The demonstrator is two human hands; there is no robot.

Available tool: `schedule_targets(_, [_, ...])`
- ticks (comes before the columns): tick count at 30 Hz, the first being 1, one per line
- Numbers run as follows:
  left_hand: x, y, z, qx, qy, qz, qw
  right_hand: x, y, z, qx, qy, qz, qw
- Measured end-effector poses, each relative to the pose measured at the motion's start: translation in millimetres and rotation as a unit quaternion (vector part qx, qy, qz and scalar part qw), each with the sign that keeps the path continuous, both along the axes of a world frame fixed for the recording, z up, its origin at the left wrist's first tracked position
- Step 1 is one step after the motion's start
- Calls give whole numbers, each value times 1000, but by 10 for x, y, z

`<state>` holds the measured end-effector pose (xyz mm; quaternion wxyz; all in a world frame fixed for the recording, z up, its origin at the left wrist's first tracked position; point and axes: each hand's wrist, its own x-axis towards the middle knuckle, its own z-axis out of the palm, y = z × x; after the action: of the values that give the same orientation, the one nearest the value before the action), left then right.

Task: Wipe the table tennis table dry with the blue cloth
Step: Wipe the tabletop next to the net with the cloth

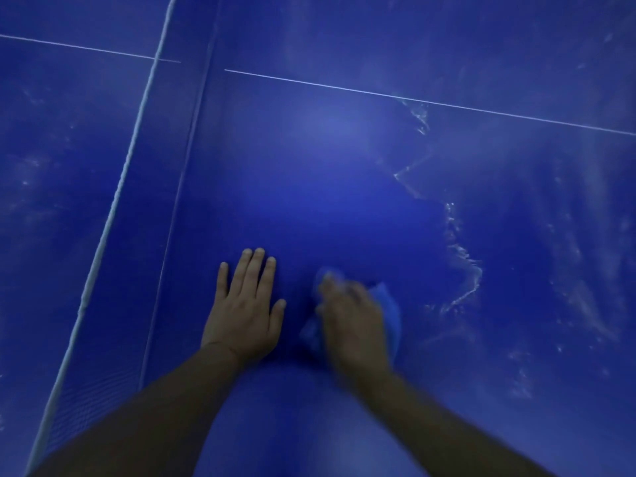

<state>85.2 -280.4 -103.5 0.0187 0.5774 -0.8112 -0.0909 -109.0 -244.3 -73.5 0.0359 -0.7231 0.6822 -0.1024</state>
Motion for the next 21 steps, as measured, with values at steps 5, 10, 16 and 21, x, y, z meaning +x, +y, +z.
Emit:
schedule_targets(5, [-8, 5, 11, 0, -4, -1, 1000, -378, 215, -300, -42, -5, 11, 999])
schedule_targets(10, [-25, 8, 38, 11, -12, -2, 1000, -1355, -567, -164, -12, 8, -264, 964])
schedule_targets(16, [-23, 10, 13, 11, -14, 0, 1000, -516, 464, -212, -33, -44, -6, 998])
schedule_targets(21, [-20, 13, 12, 21, -18, 2, 1000, -1271, -144, -77, -15, 11, -162, 987])
